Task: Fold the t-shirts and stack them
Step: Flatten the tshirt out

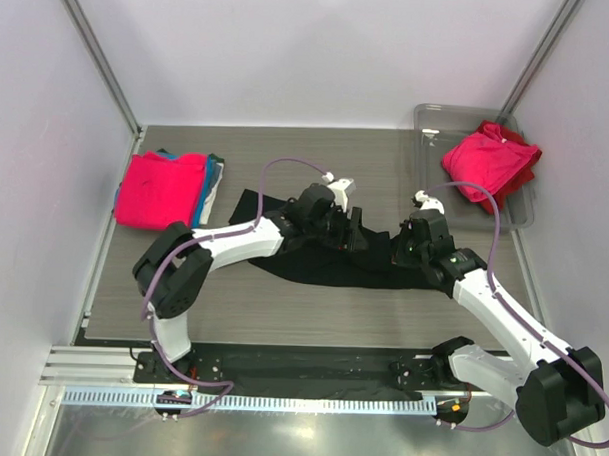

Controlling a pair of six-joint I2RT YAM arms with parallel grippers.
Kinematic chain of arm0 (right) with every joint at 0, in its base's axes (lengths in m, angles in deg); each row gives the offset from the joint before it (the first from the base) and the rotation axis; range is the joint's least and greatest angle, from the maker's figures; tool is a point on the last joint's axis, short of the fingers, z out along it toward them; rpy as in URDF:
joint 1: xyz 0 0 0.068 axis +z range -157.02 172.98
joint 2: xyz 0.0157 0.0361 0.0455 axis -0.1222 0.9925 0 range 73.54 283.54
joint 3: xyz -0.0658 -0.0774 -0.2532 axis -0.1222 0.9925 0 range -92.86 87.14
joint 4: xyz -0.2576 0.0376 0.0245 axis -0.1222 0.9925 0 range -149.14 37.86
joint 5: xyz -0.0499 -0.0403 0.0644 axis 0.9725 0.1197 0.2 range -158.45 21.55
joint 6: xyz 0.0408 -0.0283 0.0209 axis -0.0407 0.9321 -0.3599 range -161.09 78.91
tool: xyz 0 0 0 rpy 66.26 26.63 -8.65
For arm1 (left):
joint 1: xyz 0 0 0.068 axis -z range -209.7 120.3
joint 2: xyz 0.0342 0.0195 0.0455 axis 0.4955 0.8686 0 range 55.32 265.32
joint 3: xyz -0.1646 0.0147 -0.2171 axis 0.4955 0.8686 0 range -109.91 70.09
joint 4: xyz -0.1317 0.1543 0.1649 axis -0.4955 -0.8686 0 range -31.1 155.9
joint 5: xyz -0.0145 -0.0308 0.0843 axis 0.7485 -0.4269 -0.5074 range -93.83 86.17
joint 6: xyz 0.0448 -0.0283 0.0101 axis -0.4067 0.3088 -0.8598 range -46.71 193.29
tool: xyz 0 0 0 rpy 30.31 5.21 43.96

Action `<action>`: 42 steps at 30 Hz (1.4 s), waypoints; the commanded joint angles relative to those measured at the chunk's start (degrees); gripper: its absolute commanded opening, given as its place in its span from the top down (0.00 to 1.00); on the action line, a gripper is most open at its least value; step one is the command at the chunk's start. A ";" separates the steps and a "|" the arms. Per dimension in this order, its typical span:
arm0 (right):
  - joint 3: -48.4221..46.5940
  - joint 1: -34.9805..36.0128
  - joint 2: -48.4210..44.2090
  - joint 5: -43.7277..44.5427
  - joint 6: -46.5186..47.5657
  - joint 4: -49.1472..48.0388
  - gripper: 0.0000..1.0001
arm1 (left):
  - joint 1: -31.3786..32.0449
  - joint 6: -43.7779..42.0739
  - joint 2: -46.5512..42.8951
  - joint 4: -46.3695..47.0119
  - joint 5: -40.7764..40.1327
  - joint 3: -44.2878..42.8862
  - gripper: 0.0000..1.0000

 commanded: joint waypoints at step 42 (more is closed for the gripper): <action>-3.65 -0.62 5.37 -13.19 1.27 -0.73 0.31 | 33.33 7.44 -16.41 25.46 -24.05 37.35 1.00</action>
